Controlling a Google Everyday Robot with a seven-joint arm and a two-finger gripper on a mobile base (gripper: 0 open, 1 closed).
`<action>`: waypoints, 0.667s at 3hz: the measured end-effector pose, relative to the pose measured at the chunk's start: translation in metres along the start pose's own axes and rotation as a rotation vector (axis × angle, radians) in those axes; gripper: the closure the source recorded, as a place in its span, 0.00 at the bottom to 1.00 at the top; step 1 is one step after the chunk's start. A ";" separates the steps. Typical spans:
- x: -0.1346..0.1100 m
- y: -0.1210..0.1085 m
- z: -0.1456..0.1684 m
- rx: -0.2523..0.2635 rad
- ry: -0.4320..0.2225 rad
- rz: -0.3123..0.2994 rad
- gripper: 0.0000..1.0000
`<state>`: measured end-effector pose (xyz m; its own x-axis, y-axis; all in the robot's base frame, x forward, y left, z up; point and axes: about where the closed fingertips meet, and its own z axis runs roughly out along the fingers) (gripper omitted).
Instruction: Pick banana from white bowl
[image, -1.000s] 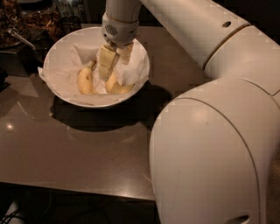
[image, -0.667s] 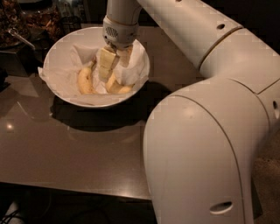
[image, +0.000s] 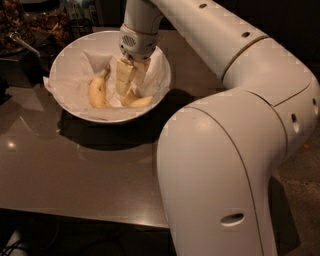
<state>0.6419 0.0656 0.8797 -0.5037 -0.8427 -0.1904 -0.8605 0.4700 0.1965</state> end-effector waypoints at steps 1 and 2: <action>0.001 0.001 0.005 -0.024 0.001 0.007 0.46; 0.002 0.003 0.012 -0.054 0.004 0.010 0.46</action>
Offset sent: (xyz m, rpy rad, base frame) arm -0.0357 -0.0216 -0.0118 -0.0440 0.1910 0.0427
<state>0.6380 0.0685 0.8682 -0.5116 -0.8393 -0.1841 -0.8501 0.4633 0.2503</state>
